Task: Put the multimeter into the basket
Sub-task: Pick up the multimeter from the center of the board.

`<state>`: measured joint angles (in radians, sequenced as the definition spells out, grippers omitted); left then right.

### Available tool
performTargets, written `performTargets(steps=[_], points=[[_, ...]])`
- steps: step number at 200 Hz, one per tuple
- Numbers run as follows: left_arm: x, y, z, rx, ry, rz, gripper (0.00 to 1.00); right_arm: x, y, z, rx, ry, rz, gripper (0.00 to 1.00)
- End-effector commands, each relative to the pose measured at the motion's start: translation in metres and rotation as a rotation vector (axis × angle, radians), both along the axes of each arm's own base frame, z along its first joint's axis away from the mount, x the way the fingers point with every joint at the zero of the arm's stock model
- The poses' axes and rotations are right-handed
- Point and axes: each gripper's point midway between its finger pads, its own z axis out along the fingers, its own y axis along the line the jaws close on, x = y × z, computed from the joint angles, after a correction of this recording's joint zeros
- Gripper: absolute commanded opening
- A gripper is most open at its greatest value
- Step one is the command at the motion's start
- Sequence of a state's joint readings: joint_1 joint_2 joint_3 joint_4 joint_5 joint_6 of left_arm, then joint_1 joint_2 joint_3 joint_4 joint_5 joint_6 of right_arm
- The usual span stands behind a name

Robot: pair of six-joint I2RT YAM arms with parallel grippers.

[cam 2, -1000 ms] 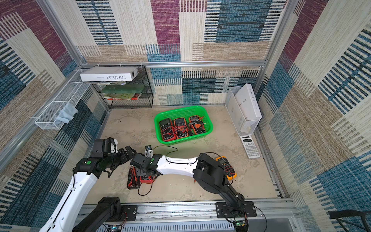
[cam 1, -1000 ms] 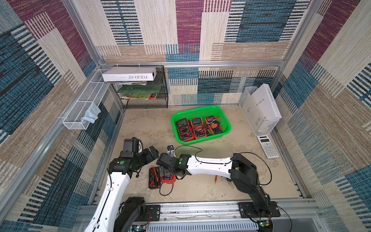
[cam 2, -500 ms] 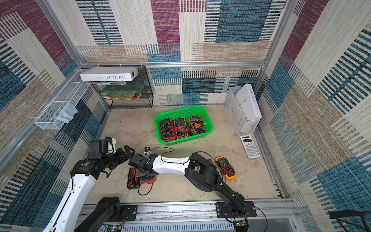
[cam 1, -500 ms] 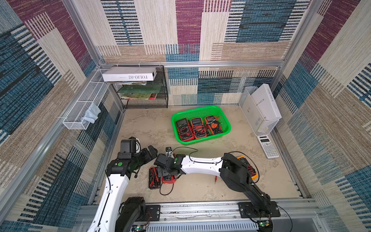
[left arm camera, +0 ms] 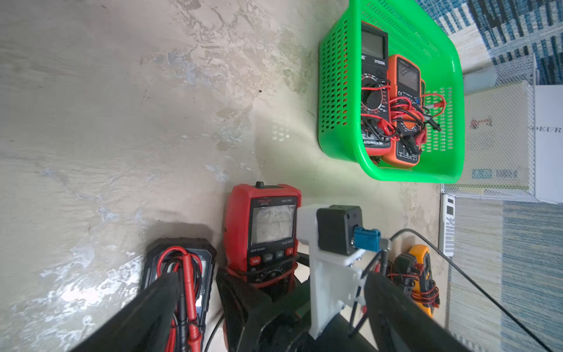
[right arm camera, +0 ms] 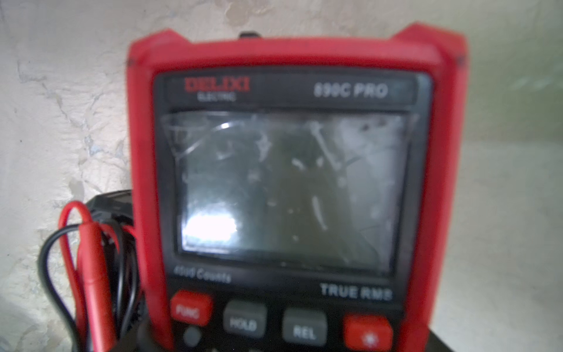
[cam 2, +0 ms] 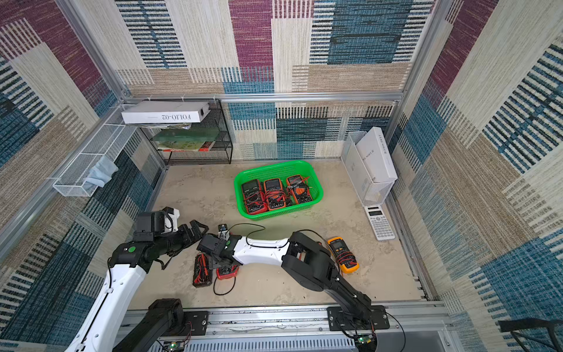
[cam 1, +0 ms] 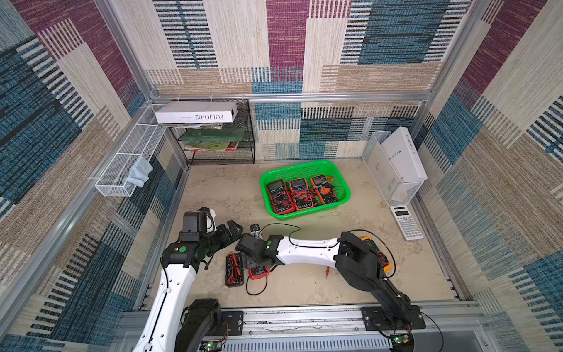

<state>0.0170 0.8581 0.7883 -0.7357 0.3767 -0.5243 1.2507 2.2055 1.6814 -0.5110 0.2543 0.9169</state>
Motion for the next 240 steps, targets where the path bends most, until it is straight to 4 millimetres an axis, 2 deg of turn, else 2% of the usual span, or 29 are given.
performTargets(steps=[1, 77, 118, 208, 240], points=[[-0.006, -0.011, 0.000, -0.029, 0.005, -0.068, 1.00, 0.003, -0.015, 0.011, -0.052, -0.057, 0.019, 0.71], [-0.007, -0.021, 0.000, -0.078, 0.007, -0.116, 1.00, 0.005, -0.043, 0.060, -0.031, -0.151, 0.003, 0.70], [-0.004, -0.025, 0.006, -0.100, -0.005, -0.128, 1.00, 0.010, -0.057, 0.084, -0.017, -0.190, -0.004, 0.70], [-0.001, -0.035, 0.026, -0.144, -0.042, -0.151, 1.00, 0.054, -0.094, 0.139, 0.018, -0.279, -0.055, 0.70], [0.002, -0.045, 0.042, -0.179, -0.080, -0.182, 1.00, 0.073, -0.111, 0.152, 0.032, -0.293, -0.086, 0.70]])
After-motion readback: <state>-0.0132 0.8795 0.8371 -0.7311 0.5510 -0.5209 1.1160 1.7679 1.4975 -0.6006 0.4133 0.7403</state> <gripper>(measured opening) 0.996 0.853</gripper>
